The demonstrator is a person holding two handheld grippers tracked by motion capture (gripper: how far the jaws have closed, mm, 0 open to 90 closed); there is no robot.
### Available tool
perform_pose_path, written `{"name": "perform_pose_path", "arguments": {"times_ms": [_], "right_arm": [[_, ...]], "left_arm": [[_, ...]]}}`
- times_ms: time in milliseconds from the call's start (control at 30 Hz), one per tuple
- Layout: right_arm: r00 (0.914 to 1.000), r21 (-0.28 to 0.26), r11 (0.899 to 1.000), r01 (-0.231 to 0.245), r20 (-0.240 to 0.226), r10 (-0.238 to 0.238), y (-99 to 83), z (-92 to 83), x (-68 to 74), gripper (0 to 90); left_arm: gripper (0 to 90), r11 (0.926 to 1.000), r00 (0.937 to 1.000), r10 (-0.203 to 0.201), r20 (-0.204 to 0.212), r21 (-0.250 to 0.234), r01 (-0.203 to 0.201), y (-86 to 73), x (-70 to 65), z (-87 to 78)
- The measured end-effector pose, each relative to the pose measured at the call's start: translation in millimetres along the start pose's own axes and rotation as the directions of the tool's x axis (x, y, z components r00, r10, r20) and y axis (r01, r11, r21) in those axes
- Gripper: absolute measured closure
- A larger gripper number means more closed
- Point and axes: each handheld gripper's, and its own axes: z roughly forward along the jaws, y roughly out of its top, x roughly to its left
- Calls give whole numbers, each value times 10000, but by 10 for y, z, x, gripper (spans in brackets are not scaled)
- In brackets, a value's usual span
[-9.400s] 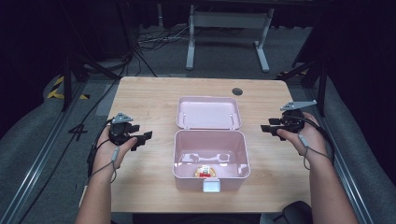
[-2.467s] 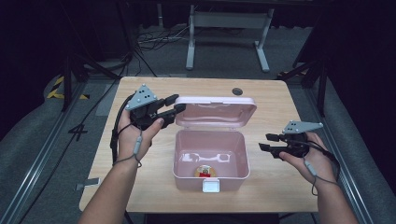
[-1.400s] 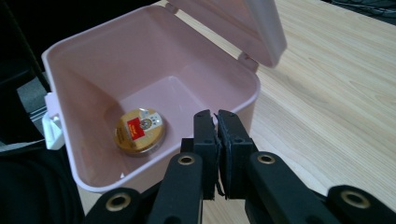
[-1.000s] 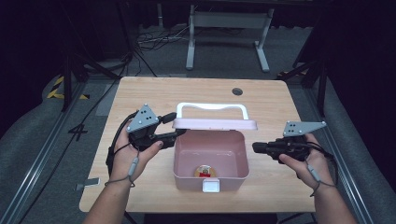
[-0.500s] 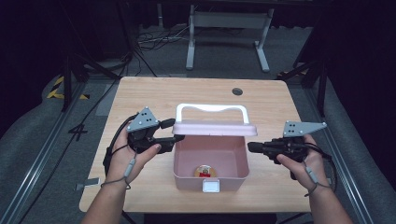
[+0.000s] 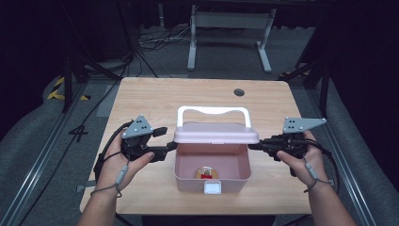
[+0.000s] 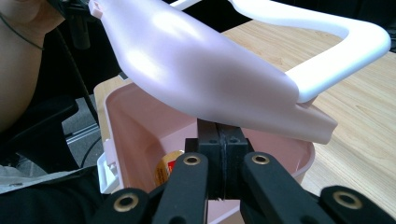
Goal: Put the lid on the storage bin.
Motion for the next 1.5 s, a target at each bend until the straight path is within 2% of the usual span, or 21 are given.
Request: {"name": "perform_pose_path", "arguments": {"times_ms": [133,200,367,567,667,733,1167,1367,1500], "right_arm": [[10000,22,10000,33,-76,-33,20,-4,5,900],[9998,56,9999,91,-153,-90,40,-9,22,900],[9992,350,9994,23,-394,-10,59,-11,20,900],[9982,714,9974,-122,-578,163,62,-31,20,900],[9981,823,9965,-115,-601,164,61,-34,36,900],[9981,896,9959,-85,-598,139,55,-31,49,900],[9979,1506,9885,-91,-616,186,16,5,113,900],[9976,1953,9807,-114,-646,244,2,22,136,900],[9969,2352,9718,-158,-718,336,-15,41,140,900]], "left_arm": [[384,9991,9992,178,-352,384,-164,-68,101,-27],[380,9993,9992,31,-386,384,-16,-89,136,-44],[374,9985,9965,-246,-799,478,285,-160,247,-70],[348,9963,9877,-627,-1435,496,704,-265,431,-53],[345,9956,9810,-564,-1857,631,692,-301,512,-41],[344,9949,9781,-620,-1986,660,765,-324,563,-25],[334,9918,9668,-937,-2376,627,1115,-423,766,38],[332,9876,9616,-1176,-2480,718,1393,-469,819,77],[331,9882,9644,-1091,-2409,786,1314,-456,802,96]]}}
